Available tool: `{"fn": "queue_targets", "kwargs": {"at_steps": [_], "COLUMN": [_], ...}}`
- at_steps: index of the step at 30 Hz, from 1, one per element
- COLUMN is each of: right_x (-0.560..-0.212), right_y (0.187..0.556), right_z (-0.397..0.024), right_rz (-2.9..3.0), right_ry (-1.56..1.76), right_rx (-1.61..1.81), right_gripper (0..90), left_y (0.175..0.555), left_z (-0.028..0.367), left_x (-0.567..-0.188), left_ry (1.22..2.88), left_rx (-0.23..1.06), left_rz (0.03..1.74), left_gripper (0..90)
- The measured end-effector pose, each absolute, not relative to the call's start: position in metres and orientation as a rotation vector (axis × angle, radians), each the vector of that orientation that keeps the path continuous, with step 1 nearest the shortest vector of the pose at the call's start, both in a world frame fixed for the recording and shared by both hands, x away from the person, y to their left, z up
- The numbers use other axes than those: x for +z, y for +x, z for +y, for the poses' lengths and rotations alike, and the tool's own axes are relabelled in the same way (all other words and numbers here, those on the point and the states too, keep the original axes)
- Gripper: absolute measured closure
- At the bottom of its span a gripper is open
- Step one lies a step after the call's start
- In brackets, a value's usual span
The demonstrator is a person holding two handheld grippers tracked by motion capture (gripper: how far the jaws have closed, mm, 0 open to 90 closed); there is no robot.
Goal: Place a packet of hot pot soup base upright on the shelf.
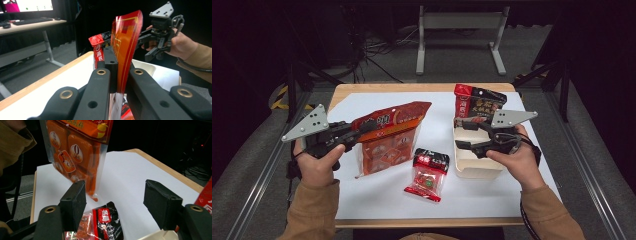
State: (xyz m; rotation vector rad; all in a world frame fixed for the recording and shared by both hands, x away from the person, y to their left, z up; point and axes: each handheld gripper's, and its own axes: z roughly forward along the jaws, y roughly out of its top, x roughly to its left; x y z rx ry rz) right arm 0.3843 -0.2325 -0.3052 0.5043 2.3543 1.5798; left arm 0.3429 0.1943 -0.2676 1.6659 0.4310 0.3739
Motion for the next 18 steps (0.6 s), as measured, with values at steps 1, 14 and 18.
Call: {"fn": "queue_targets", "kwargs": {"at_steps": [1, 14, 18], "right_x": [-0.305, -0.301, -0.301], "right_y": [0.386, 0.397, 0.401], "right_z": [-0.231, -0.194, -0.183], "right_rz": [2.356, 2.39, 2.402], "right_ry": [0.501, 0.401, 0.373], "right_rx": [1.586, 1.631, 1.648], "right_gripper": [33.6, 28.6, 27.5], "left_y": [0.343, 0.344, 0.344], "left_z": [0.193, 0.177, 0.174], "left_x": [-0.267, -0.265, -0.265], "left_ry": [1.664, 1.653, 1.655], "left_rx": [0.371, 0.334, 0.329], "left_rz": [0.427, 0.376, 0.36], "left_gripper": [89.9, 89.9, 89.9]}}
